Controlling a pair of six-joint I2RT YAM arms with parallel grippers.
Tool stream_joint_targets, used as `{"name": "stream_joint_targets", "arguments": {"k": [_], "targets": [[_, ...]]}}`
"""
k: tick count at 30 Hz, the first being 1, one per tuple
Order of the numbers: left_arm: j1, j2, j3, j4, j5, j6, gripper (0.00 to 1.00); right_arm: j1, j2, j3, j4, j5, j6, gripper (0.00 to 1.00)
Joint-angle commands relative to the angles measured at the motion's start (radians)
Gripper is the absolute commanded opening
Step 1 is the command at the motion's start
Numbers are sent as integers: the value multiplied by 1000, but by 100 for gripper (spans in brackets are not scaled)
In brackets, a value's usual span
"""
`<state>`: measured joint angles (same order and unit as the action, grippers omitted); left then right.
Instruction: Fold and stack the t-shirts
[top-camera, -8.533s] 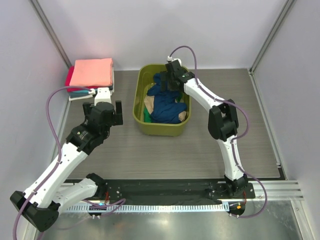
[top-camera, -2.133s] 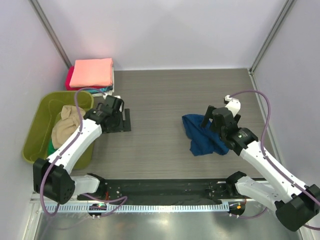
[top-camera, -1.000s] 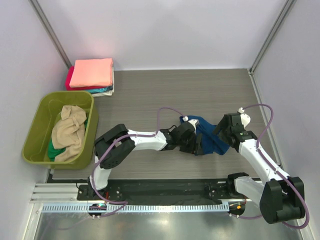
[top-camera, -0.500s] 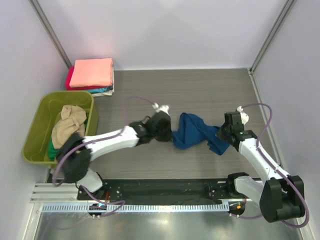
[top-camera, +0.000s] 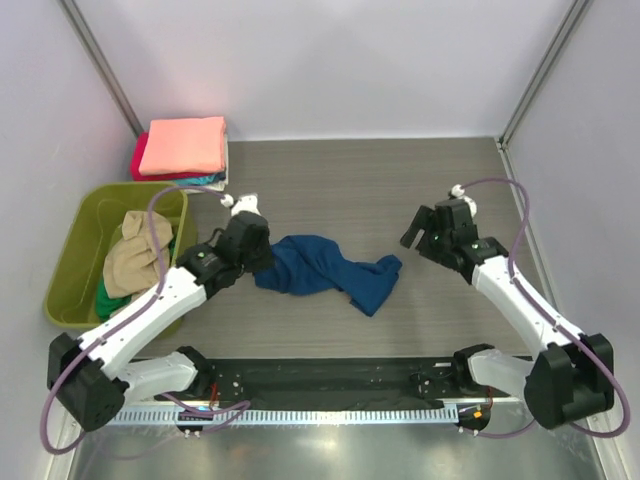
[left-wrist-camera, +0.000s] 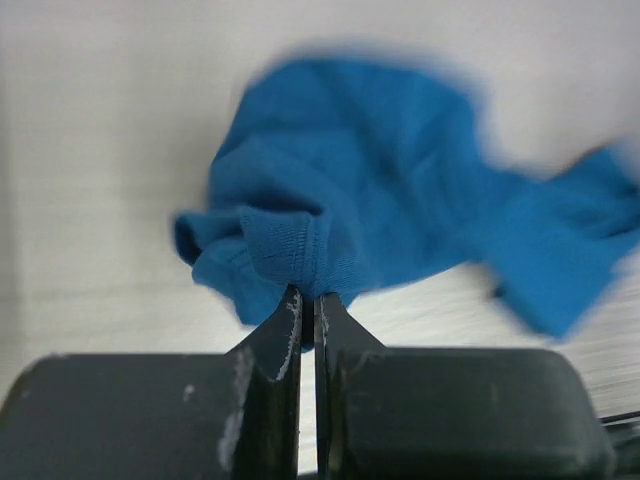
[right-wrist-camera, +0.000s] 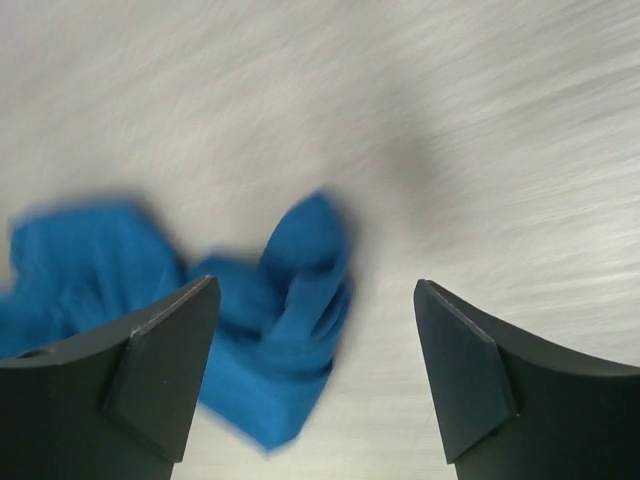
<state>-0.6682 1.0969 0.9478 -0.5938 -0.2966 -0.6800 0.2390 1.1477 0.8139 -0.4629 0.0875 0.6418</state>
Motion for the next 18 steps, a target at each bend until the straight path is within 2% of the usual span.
{"name": "stream_joint_targets", "arguments": {"k": [1, 4, 10, 17, 18], "targets": [[8, 38, -40, 3, 36, 8, 0, 161, -75, -51, -45, 21, 28, 85], [10, 58, -43, 18, 48, 13, 0, 270, -66, -123, -27, 24, 65, 83], [22, 51, -34, 9, 53, 33, 0, 451, -65, -269, 82, 40, 143, 72], [35, 24, -63, 12, 51, 27, 0, 534, 15, -300, 213, 50, 148, 66], [35, 23, -63, 12, 51, 28, 0, 534, 35, -295, 220, 57, 142, 60]]}}
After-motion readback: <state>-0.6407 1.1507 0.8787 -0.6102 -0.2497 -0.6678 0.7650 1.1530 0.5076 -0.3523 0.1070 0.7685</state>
